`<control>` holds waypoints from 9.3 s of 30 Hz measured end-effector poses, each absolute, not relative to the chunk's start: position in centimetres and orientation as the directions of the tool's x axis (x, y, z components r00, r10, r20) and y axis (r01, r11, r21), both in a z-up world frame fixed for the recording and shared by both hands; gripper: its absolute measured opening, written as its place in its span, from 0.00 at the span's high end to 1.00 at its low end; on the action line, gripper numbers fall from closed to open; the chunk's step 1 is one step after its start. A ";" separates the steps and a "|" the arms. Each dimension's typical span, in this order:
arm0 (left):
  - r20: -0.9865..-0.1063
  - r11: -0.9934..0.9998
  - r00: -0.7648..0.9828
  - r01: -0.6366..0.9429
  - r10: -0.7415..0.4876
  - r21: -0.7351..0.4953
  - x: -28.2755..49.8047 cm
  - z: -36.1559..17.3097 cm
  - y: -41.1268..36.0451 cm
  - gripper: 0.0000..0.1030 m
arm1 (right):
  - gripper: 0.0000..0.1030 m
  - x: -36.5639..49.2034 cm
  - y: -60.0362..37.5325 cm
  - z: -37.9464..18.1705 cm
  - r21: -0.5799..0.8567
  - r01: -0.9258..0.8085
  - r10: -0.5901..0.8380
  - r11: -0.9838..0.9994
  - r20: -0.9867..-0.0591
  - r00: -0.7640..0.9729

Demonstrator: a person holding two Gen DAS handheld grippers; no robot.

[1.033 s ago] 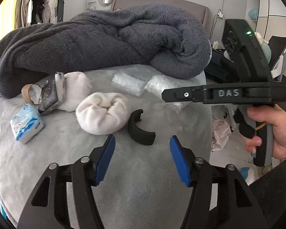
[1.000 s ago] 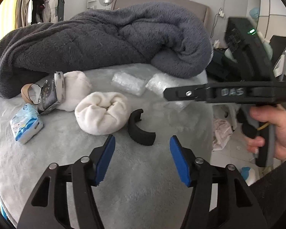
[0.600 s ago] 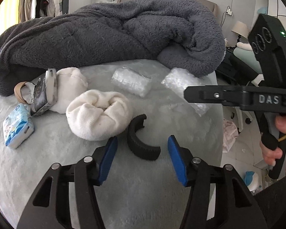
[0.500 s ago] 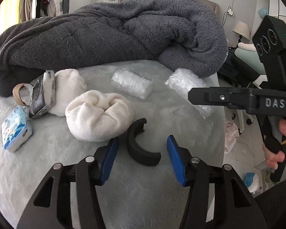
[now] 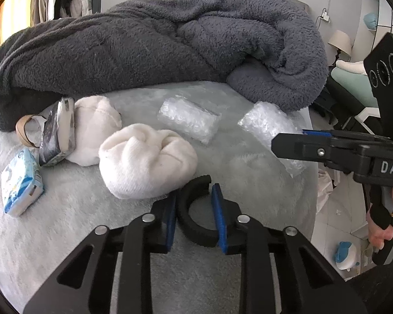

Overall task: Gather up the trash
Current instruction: 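Close the right gripper on the bubble-wrap roll while the left gripper grasps the black plastic clip, then carry the bubble wrap and clip over the teal bin and open the left gripper, then lower the bubble-wrap roll into the teal bin and open the right gripper, then bring both tools back toward the trash items on the bed, then grasp the white sock with the right gripper while the left gripper grasps the rabbit tissue pack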

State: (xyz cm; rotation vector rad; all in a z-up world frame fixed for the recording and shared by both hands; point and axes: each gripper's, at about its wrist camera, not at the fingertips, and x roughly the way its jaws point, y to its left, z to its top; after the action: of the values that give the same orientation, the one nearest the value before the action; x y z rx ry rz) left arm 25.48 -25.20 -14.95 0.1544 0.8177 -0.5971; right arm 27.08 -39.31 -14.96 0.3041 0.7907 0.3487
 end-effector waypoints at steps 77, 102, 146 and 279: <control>-0.857 0.996 0.514 -0.049 -0.044 -0.081 19.7 -19.7 11.8 0.74 | 0.66 29.3 -3.8 -8.8 0.305 -0.552 0.594 0.776 -0.647 0.478; -0.924 0.954 0.363 -0.212 -0.123 -0.210 16.5 -25.4 20.6 0.50 | 0.66 29.4 7.9 -17.8 0.252 -0.582 0.466 0.773 -0.849 0.251; -0.629 0.971 0.778 -0.159 0.010 -0.181 10.4 -10.5 25.8 0.25 | 0.47 27.7 17.0 -34.5 0.081 -0.640 0.153 0.764 -0.987 0.057; -0.724 0.992 0.679 0.082 -0.123 -0.092 31.4 -14.4 -11.7 0.06 | 0.64 31.1 -30.2 -15.3 0.146 -0.353 0.351 0.924 -0.692 0.631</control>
State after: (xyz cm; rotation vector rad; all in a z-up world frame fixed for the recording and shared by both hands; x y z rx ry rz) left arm 31.43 -11.73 -14.44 -0.0538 0.8167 -0.1152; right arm 31.11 -30.25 -15.28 -0.0032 0.7909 0.4030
